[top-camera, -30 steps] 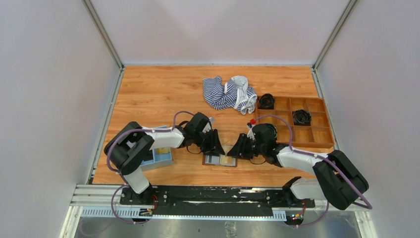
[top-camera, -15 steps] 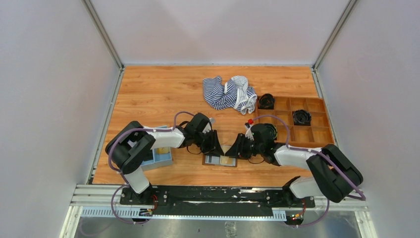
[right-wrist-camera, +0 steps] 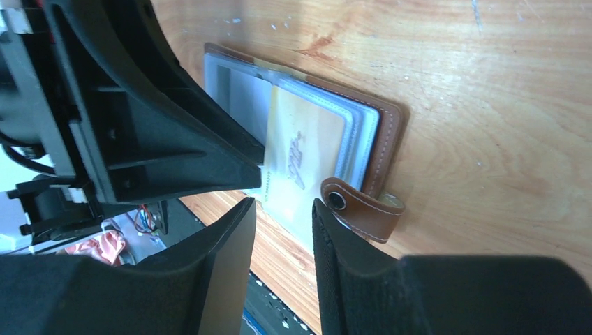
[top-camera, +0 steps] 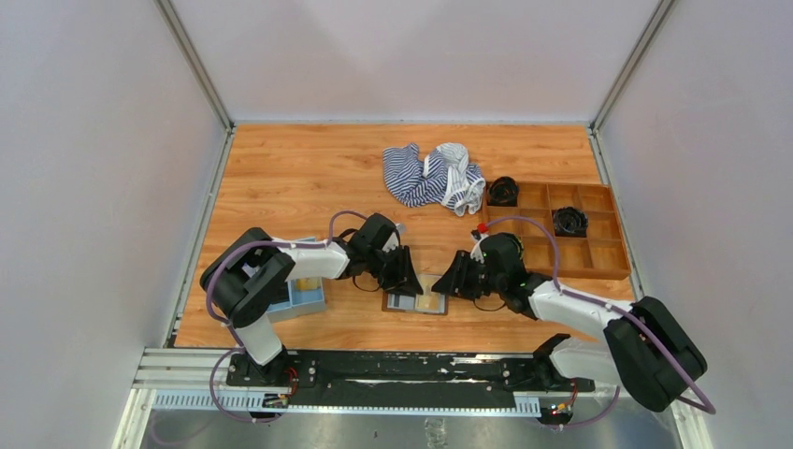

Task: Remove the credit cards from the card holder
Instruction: Remove the credit card from the card holder.

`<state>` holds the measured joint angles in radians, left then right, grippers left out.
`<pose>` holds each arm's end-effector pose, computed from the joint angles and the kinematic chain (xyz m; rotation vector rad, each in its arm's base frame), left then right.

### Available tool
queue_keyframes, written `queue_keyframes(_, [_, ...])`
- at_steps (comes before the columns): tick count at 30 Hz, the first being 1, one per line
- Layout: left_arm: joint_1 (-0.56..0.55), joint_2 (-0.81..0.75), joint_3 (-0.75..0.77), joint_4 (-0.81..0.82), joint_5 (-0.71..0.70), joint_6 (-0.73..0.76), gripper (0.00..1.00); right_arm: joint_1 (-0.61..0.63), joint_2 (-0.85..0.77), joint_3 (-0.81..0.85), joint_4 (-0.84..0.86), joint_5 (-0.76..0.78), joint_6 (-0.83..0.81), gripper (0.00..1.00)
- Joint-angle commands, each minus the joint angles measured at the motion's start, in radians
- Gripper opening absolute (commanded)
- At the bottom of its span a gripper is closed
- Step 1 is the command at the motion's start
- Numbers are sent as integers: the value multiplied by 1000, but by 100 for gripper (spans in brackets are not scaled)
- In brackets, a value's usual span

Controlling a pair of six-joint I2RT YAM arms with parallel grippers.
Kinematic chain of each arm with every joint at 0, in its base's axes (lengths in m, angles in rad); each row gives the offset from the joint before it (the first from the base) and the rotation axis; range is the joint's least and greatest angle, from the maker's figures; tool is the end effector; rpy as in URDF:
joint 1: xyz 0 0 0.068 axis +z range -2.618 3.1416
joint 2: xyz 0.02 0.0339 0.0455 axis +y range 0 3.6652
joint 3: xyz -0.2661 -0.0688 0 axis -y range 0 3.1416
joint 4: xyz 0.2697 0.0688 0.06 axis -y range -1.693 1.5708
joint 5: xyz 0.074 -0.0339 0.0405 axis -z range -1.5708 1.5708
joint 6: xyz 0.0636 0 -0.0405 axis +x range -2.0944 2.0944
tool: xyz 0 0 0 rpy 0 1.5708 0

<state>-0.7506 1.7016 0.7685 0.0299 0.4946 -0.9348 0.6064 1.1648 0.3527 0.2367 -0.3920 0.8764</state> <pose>0.2309 -0.2567 0.0943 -0.0135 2.8197 -1.1990 0.1960 0.1655 0.1313 0.0657 2.3843 1.2174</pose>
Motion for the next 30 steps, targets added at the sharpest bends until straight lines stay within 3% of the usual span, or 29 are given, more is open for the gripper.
queue_keyframes(1, [-10, 18, 13, 7, 19, 13, 34, 12, 30, -19, -21, 0, -20, 39])
queue_keyframes(30, [-10, 24, 16, 7, 32, 19, 32, 24, 135, 21, 52, -55, -19, 38])
